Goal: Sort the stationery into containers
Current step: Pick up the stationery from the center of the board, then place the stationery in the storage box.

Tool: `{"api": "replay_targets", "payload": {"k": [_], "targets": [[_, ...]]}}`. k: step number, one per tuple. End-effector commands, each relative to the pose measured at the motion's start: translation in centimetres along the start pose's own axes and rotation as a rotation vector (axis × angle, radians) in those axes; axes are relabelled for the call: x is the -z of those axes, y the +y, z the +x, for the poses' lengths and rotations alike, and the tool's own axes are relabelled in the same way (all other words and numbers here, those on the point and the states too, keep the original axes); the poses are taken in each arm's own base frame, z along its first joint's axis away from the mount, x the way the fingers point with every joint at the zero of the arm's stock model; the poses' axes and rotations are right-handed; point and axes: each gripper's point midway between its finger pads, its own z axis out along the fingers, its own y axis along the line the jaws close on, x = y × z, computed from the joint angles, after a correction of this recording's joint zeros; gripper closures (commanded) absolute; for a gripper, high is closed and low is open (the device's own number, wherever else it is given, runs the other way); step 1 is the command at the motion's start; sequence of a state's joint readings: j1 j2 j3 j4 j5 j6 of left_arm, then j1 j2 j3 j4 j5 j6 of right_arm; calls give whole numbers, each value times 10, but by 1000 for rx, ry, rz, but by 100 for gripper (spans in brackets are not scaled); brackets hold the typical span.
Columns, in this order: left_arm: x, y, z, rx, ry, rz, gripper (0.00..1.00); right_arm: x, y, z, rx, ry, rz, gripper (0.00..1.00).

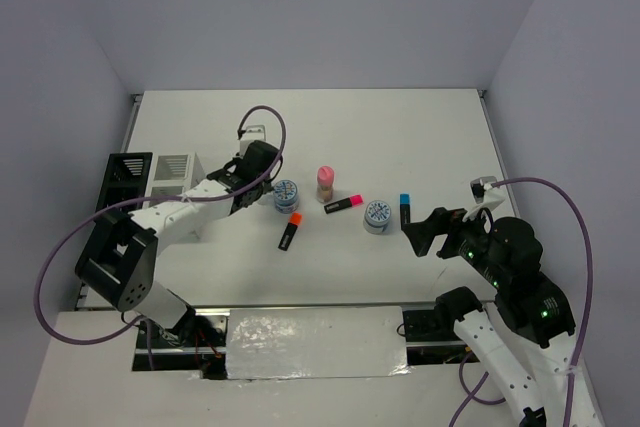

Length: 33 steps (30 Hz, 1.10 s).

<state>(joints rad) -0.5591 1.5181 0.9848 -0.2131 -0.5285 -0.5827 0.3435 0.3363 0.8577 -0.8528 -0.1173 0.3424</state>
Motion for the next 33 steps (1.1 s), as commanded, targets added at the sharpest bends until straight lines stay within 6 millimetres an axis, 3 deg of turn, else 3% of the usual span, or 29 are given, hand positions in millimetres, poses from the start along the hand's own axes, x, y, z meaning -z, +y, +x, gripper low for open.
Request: {"api": "replay_targets", "payload": {"k": [1,3,4,10,11,13,14,16,17,18,19,20,21,23,24,28,31,33], "targets": [[0,-8,-19,19,-46,11,71,-3,3,-9,21,-37,-19,0],[2,-8,-20,18,-42,10,85,-4,3,-9,21,-36,-18,0],[3,-7,-22,22,-44,1,98,-4,3,-9,20,-34,-18,0],[33,15,-53,44,-90,-73,100,-3,3,-9,20,-40,-20,0],[45,19,-71,69,-130,-77,100,-3,4,-10,21,-40,-20,0],[56,40,-85,99,-131,-121,100,-2,4,-11,19,-36,-18,0],[69,46,-105,141,-163,-108,100,-2,5,-12,19,-35,-20,0],[74,84,-120,200,-149,-178,100,-1,8,-15,18,-41,-34,0],[84,94,-139,244,-171,-178,100,0,10,-16,13,-46,-42,0],[86,128,-150,299,-178,-247,100,0,14,-17,11,-46,-62,0],[91,149,-149,317,-148,-302,100,1,17,-19,11,-55,-79,0],[99,164,-167,355,-180,-334,100,2,21,-20,9,-61,-96,0],[102,193,-174,394,-190,-397,100,3,24,-21,3,-62,-114,0],[104,213,-187,420,-201,-429,100,5,34,-23,2,-73,-165,0],[105,238,-190,448,-205,-476,100,5,36,-23,-4,-73,-175,0],[89,275,-198,480,-194,-551,100,5,45,-22,-8,-66,-230,0],[75,298,-192,516,-182,-608,100,4,48,-20,-12,-59,-254,0],[67,303,-189,532,-179,-606,100,4,49,-18,-9,-58,-260,0]]}}
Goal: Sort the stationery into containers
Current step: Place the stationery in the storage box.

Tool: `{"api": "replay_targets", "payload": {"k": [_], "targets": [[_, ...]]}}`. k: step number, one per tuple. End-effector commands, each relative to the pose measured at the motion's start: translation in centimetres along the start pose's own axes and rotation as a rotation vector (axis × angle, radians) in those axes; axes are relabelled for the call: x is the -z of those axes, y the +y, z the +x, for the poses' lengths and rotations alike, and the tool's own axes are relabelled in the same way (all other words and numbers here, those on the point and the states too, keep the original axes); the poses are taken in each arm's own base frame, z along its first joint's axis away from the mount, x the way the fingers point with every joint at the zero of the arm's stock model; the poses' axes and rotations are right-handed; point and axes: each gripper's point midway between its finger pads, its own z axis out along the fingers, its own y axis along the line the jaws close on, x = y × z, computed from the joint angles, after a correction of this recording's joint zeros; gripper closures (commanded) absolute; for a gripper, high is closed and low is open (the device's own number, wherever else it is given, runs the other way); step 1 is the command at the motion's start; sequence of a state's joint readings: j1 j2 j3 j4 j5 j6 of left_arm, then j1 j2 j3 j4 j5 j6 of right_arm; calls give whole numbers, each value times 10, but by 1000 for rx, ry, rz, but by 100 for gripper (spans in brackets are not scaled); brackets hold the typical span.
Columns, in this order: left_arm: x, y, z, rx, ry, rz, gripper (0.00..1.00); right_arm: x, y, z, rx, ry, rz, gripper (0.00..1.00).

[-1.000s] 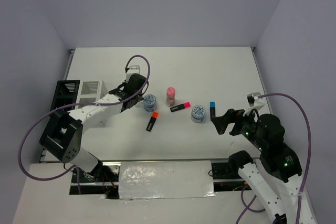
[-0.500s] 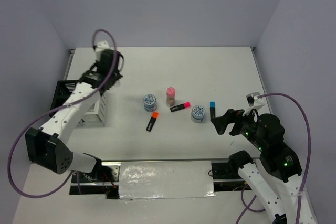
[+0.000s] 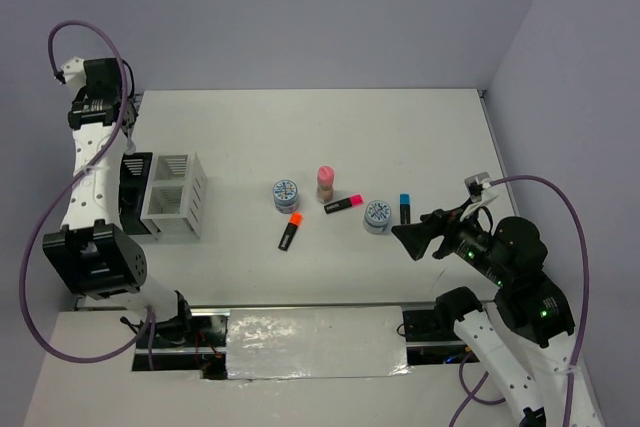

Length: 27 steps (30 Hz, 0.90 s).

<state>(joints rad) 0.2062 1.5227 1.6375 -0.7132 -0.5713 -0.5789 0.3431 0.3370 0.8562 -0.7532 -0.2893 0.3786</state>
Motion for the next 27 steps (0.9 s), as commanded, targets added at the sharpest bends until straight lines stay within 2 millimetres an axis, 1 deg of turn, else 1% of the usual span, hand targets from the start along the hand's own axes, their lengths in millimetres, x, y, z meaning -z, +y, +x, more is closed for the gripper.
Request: {"api": "replay_targets", "payload": {"k": [1,2,3,4,9,12,15,16,17,18,19,20,21,23,24,25,27], "targets": [[-21,0,4,9,19,3,100,-1,11,-6,14,-33,-65,0],[-25,0,6,24,22,-13,100,-2,8,-5,14,-31,-55,0],[-27,6,12,21,44,-47,100,-3,6,-4,15,-30,-48,0],[-31,7,16,20,55,-64,100,-4,5,-4,16,-32,-42,0],[-43,9,42,27,92,-76,100,-7,4,-2,16,-26,-43,0],[-48,11,50,21,112,-89,100,-7,3,-2,17,-28,-42,0],[-48,13,50,21,110,-103,100,-7,3,-1,16,-21,-42,0],[-48,13,49,19,104,-105,98,-6,4,-2,18,-23,-45,0],[-49,16,50,14,102,-110,90,-6,4,-1,17,-22,-43,0],[-48,15,48,17,89,-108,85,-6,4,-2,16,-25,-44,0],[-48,17,49,19,92,-116,72,-6,4,-2,15,-25,-44,0],[-47,20,50,16,92,-130,62,-6,4,-3,14,-27,-43,0],[-46,24,53,21,100,-144,42,-6,5,-3,11,-28,-45,0],[-45,28,54,31,98,-163,18,-6,6,-4,8,-33,-48,0],[-43,31,56,28,105,-173,2,-6,6,-4,7,-33,-50,0],[-42,31,56,26,105,-173,1,-6,6,-4,6,-33,-50,0],[-40,30,55,24,106,-164,1,-7,6,-4,4,-29,-48,0]]}}
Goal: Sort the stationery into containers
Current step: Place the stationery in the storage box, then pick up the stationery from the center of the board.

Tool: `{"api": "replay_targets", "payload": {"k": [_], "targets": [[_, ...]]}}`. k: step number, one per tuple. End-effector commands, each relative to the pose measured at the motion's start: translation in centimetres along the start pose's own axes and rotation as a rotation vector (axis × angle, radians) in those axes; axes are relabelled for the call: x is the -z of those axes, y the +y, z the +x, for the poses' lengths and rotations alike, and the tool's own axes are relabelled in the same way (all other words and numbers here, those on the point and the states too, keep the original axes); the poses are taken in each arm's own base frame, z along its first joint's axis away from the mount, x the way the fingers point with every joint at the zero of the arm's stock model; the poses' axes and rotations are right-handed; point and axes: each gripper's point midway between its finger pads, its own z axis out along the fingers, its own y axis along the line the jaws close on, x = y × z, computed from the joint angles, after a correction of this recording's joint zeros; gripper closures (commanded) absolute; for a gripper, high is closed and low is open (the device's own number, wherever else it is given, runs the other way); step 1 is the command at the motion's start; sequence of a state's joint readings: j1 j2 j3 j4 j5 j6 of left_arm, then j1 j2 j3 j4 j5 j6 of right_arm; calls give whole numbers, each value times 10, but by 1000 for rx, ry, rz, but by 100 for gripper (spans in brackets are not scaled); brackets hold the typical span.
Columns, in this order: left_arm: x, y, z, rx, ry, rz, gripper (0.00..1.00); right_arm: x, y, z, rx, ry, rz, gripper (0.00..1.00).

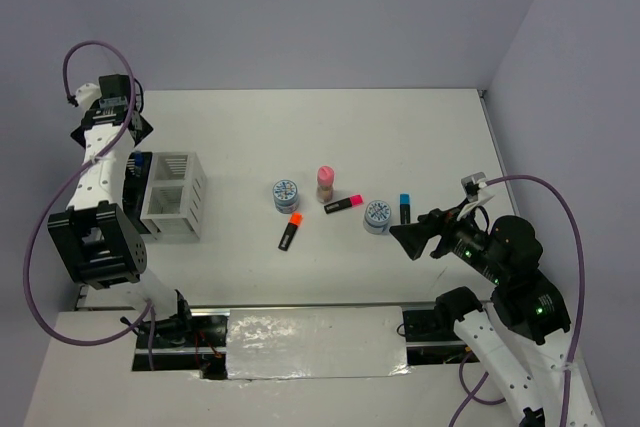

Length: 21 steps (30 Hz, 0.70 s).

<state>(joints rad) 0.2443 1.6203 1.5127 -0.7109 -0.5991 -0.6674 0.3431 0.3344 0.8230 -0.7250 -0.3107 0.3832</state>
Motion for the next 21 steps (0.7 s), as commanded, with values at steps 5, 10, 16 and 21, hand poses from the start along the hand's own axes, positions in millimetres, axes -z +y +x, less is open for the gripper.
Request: {"api": "replay_targets", "payload": {"k": [5,10,16,21], "targets": [[50,-18,-13,-13,-38,119,1,1,4,-11,23,-45,-15,0],[177,-117,25,-185,-150,579,1,2,-4,-16,21,-57,42,0],[329,-206,161,-467,-70,1316,1,6,-7,-20,24,-61,72,0],[379,-233,235,-707,-181,1315,1,12,-3,-21,35,-58,62,0]]}}
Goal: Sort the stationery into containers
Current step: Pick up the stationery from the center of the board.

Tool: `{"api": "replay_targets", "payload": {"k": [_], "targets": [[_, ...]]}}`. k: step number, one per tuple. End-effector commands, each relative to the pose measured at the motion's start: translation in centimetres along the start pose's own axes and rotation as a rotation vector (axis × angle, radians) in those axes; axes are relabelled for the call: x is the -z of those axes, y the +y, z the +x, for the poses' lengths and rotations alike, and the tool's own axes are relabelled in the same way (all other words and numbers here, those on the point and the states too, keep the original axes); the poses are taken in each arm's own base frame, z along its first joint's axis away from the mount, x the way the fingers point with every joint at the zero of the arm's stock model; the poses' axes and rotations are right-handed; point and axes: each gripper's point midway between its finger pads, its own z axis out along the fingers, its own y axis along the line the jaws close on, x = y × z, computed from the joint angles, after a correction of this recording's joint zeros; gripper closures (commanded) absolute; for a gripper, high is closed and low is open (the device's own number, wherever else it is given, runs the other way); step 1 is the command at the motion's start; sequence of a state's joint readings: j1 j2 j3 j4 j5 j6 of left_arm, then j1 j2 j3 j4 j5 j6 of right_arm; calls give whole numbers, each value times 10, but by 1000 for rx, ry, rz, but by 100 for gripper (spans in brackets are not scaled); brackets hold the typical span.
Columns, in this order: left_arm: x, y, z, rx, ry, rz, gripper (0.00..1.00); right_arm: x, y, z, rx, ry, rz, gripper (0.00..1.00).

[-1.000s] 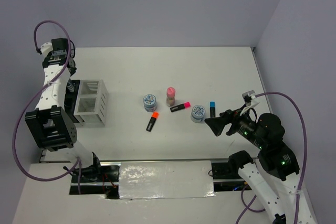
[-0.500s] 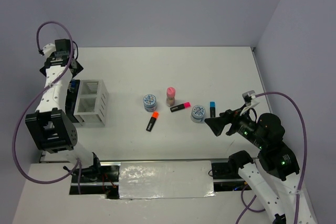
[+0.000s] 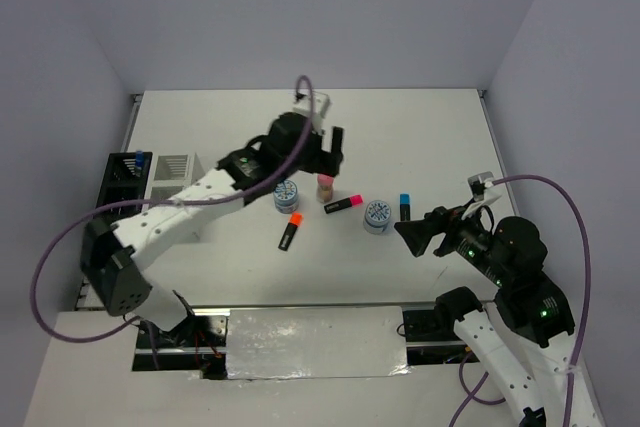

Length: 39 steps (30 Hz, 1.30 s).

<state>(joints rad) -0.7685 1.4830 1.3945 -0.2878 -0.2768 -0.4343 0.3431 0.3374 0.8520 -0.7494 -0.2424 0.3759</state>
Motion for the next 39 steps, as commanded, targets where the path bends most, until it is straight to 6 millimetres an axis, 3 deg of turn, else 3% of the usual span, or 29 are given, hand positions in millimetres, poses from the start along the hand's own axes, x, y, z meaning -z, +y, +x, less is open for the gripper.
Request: {"api": "replay_targets", "payload": {"k": [1,3,9,16,22,27,30,36,37,39], "targets": [[-33,-26,9,-148,-6,-28,1,8,4,-12,30,-29,2,0],[-42,-28,14,-152,8,-71,1,10,4,-12,35,-29,4,0],[-73,-6,61,-181,112,-211,1,12,5,-13,49,-31,1,0],[-84,3,77,-180,120,-240,1,6,6,-9,40,-17,-19,0],[-99,3,106,-167,187,-216,13,6,6,-10,40,-18,-16,0],[-104,13,121,-136,212,-225,13,7,7,-12,45,-19,-17,0],[-105,17,121,-126,214,-218,27,7,7,-14,48,-18,-15,0],[-109,8,108,-108,189,-155,95,6,7,-15,44,-26,-15,0],[-109,4,102,-108,176,-136,100,6,7,-16,42,-26,-15,0],[-107,-5,83,-108,127,-98,100,5,7,-16,42,-26,-13,0]]}}
